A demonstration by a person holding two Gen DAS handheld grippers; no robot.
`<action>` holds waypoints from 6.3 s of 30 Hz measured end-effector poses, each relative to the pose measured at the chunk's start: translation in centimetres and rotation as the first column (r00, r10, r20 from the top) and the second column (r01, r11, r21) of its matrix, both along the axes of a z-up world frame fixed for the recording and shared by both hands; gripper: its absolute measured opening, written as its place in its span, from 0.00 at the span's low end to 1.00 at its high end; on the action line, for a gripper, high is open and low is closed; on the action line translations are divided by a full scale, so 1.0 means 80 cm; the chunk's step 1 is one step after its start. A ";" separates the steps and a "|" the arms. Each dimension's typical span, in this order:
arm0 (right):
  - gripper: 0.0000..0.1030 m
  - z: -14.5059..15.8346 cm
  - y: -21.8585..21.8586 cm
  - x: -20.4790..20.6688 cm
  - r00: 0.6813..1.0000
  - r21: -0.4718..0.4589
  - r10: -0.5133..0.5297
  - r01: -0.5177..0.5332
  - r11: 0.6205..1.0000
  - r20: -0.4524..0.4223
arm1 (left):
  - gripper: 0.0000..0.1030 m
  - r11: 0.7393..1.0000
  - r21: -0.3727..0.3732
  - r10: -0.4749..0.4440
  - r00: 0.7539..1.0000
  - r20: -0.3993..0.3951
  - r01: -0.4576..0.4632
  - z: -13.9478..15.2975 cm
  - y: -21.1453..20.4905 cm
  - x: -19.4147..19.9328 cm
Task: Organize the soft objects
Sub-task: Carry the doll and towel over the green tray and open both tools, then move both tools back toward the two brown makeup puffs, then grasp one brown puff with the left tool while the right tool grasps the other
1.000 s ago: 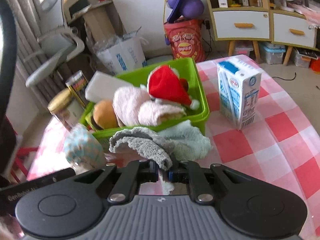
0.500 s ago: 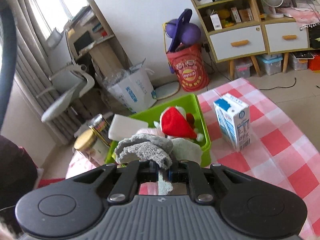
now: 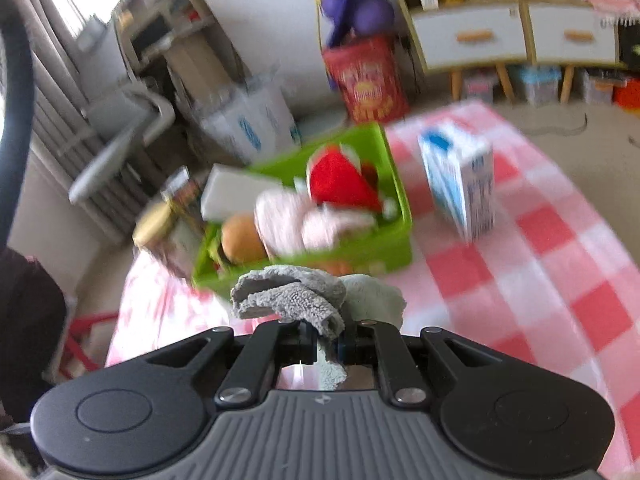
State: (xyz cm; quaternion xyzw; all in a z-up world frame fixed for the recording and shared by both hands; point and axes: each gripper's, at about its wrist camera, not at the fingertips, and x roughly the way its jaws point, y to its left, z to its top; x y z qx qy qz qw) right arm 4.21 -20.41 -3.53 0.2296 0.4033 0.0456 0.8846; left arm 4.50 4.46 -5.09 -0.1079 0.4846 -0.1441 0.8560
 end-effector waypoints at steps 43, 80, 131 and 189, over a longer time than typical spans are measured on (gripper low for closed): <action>0.00 0.063 -0.042 0.067 0.978 0.098 -0.090 0.072 0.993 0.188 | 0.38 0.994 0.090 -0.083 0.973 0.217 0.065 0.074 -0.051 0.101; 0.00 -0.066 -0.034 0.162 0.998 0.027 -0.066 0.066 0.997 0.021 | 0.39 0.966 0.216 -0.190 0.956 0.223 0.141 -0.024 -0.166 0.281; 0.73 0.024 -0.031 0.001 0.994 -0.121 -0.017 0.030 0.992 0.107 | 0.95 0.988 0.155 -0.026 0.958 0.285 -0.019 0.027 -0.030 0.026; 0.66 -0.134 0.089 -0.028 0.831 -0.444 0.545 -0.450 0.775 0.110 | 0.59 0.932 0.241 -0.338 0.887 0.315 0.269 -0.119 -0.045 0.017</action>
